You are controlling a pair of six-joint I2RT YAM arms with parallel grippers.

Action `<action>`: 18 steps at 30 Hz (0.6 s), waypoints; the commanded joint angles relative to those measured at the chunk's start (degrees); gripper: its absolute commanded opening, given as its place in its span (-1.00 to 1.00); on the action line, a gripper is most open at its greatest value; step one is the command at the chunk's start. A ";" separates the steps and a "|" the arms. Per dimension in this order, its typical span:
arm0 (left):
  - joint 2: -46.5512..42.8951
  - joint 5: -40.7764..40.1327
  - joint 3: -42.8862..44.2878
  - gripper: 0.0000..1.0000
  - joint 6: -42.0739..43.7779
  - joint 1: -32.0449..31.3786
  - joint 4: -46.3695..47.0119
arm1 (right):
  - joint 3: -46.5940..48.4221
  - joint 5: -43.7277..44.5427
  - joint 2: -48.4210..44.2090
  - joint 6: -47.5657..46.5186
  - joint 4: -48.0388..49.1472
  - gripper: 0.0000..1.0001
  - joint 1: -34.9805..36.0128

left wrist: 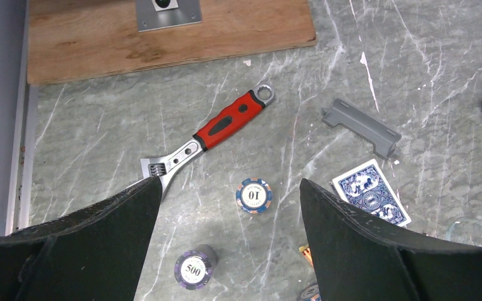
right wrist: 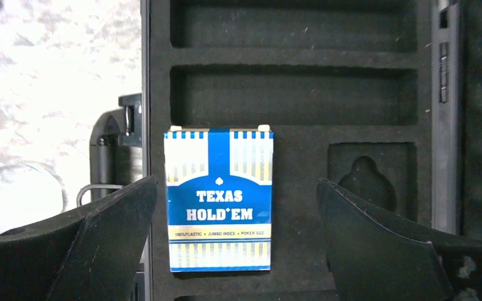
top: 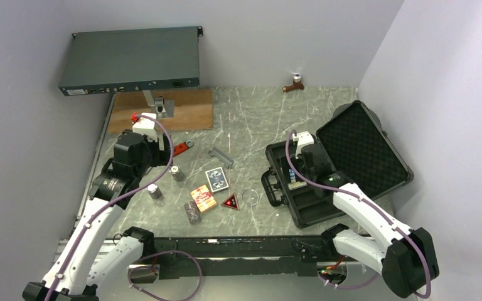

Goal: Pack up texas hold em set

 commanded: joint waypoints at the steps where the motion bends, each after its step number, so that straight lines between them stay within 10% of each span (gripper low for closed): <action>1: 0.43 -0.39 1.70 0.75 0.06 -0.26 0.85 | 5.46 1.87 -3.59 1.85 0.26 0.99 -0.21; 8: 0.82 -0.75 1.71 0.75 0.11 -0.25 0.61 | 11.80 -2.07 2.07 10.84 2.37 0.87 -0.21; 12: 0.95 -0.40 1.61 0.75 0.00 -0.26 0.76 | 19.86 -0.89 12.27 17.63 -3.00 -0.37 -0.42; 18: 1.43 -0.21 1.74 0.75 -0.01 -0.34 0.48 | 19.94 -1.65 16.28 21.35 -1.31 -0.97 -0.78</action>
